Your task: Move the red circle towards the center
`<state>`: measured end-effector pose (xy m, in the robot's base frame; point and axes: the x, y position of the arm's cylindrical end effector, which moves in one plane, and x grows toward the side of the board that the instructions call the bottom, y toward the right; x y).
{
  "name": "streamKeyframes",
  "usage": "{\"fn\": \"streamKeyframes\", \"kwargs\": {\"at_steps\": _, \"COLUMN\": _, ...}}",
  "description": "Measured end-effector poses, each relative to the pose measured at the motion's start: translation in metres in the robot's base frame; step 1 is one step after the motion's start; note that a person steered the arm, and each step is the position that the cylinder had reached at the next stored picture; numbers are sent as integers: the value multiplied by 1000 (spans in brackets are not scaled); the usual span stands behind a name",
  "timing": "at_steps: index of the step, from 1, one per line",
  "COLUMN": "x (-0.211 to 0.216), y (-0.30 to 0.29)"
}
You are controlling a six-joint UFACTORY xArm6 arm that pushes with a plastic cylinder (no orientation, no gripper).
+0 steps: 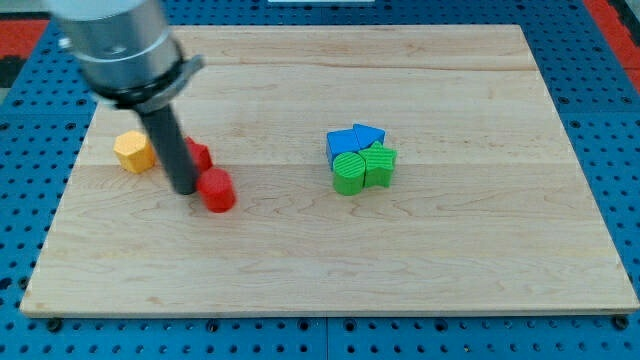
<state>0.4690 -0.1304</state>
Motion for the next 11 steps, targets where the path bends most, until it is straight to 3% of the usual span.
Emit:
{"fn": "streamKeyframes", "kwargs": {"at_steps": 1, "x": -22, "y": 29}}
{"fn": "streamKeyframes", "kwargs": {"at_steps": 4, "x": 2, "y": -30}}
{"fn": "streamKeyframes", "kwargs": {"at_steps": 8, "x": -10, "y": -85}}
{"fn": "streamKeyframes", "kwargs": {"at_steps": 11, "x": -97, "y": 89}}
